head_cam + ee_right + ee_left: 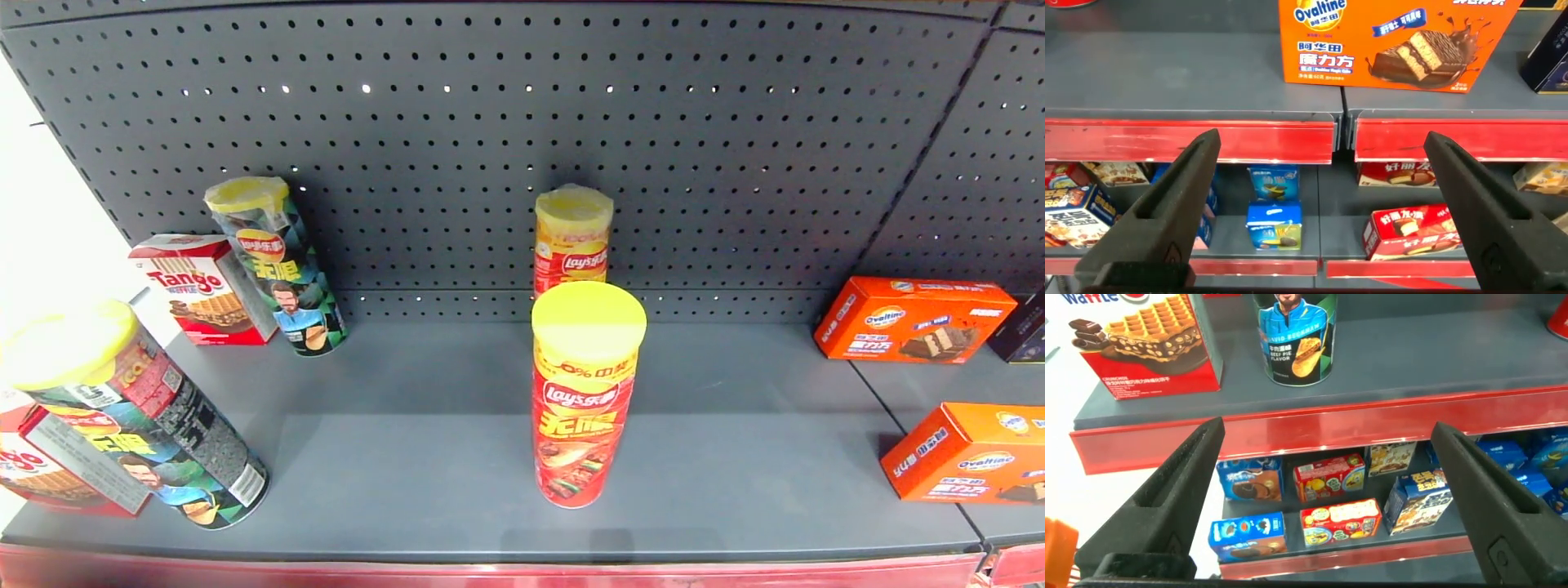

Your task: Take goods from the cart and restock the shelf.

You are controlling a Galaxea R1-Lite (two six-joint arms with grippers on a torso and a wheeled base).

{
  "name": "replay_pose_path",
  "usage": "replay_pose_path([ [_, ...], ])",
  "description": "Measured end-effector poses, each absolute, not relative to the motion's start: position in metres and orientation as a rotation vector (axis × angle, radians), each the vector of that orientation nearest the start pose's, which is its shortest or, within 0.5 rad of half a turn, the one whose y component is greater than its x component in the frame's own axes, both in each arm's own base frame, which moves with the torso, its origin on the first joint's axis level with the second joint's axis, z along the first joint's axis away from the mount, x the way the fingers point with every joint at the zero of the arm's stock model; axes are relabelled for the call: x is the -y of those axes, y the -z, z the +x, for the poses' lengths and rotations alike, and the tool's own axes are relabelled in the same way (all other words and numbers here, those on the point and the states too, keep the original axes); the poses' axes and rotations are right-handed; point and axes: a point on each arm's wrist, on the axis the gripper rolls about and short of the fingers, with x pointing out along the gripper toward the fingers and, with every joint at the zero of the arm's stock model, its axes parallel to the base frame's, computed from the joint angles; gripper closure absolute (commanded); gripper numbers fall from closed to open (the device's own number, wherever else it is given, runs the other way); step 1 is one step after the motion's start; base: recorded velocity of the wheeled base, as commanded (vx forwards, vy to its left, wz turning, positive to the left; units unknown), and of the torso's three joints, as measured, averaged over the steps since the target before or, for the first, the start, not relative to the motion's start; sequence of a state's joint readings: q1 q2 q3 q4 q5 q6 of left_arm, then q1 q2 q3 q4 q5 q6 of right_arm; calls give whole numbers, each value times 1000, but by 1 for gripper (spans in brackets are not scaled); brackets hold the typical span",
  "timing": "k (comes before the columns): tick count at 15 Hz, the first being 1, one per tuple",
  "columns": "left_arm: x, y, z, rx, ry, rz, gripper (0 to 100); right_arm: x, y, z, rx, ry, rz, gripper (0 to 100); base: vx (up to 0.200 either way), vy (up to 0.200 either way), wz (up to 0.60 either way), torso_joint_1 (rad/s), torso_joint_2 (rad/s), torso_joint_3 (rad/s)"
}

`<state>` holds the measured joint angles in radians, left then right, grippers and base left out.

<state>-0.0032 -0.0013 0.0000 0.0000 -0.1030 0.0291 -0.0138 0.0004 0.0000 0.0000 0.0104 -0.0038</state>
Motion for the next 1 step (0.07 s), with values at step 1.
replay_pose_path([
  [1,2,-75,-23,3,106,29,0,-1,-75,-23,0,3,-4,0,0,0,0,0,0,0],
])
